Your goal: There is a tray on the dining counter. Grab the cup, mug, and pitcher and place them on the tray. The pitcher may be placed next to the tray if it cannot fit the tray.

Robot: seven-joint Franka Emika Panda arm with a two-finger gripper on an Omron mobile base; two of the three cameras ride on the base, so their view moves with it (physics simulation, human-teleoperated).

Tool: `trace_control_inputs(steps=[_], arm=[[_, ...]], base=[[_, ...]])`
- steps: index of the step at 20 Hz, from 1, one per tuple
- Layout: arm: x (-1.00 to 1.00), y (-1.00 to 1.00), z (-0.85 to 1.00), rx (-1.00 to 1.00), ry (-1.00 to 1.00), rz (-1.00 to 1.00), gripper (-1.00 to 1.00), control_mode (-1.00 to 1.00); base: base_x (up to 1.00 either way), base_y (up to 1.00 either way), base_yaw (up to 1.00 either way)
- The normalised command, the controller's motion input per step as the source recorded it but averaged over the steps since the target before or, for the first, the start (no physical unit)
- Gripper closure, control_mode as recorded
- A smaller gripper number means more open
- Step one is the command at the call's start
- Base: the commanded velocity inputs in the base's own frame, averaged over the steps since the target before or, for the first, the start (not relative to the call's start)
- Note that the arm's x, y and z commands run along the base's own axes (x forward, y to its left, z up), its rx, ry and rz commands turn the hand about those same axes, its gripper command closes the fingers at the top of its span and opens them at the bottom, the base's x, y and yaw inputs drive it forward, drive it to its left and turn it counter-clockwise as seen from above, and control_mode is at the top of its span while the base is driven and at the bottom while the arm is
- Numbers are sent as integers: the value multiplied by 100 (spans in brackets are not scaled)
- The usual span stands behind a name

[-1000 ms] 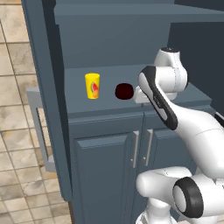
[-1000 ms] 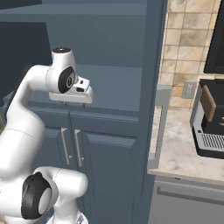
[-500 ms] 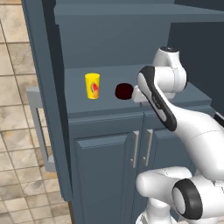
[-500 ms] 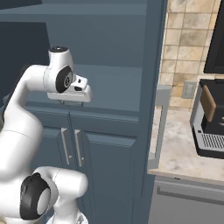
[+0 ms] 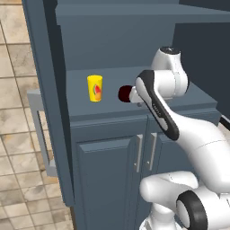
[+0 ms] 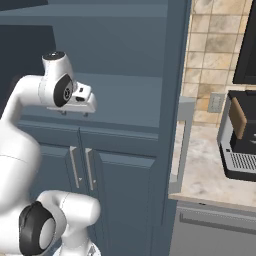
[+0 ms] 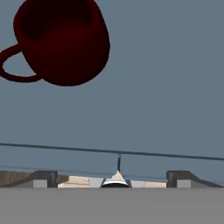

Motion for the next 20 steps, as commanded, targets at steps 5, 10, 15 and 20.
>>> trace_control_inputs(steps=[5, 10, 15, 20], arm=[[-1, 21, 22, 0, -4, 0, -100, -100], [0, 29, 36, 0, 0, 0, -100, -100], [0, 33, 39, 0, -1, 0, -100, -100], [0, 29, 31, 0, -1, 0, -100, -100]], base=[[0, 0, 0], [0, 0, 0], [0, 0, 0], [0, 0, 0]])
